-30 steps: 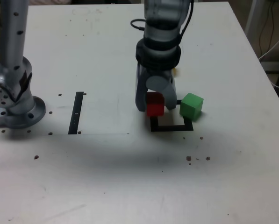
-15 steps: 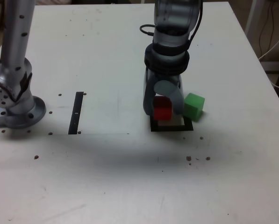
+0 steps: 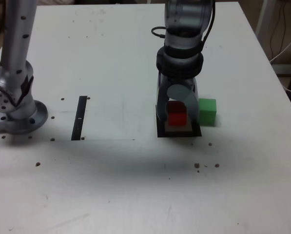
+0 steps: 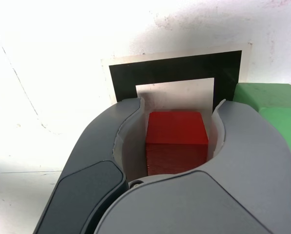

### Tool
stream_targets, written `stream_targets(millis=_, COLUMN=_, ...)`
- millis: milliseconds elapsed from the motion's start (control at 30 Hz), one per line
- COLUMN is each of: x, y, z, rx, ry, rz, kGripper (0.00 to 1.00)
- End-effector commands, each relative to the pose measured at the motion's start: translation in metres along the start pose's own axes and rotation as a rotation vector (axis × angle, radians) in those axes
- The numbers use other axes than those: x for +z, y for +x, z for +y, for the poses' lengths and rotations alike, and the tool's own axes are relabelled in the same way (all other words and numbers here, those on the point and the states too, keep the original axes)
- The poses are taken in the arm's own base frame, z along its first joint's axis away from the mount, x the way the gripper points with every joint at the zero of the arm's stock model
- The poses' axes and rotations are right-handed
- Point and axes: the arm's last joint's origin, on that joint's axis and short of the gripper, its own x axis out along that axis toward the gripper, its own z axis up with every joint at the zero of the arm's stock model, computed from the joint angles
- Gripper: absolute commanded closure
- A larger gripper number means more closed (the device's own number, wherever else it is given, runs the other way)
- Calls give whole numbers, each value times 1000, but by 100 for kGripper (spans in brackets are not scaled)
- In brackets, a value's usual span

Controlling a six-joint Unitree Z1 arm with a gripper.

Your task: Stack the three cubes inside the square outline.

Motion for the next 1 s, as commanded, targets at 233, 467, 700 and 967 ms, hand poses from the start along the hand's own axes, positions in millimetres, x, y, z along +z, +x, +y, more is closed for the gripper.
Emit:
stream_targets(millis=233, x=-2, y=5, z=0, rx=-6, ry=3, rz=24, kGripper=59)
stream_targets(millis=467, x=-3, y=6, z=0, rx=-12, ry=5, rz=25, kGripper=32)
stream_targets(millis=700, x=-6, y=5, z=0, rx=-5, ry=7, rz=21, kGripper=11)
stream_targets(millis=967, x=-9, y=0, z=1, rx=1, ry=5, rz=14, kGripper=1)
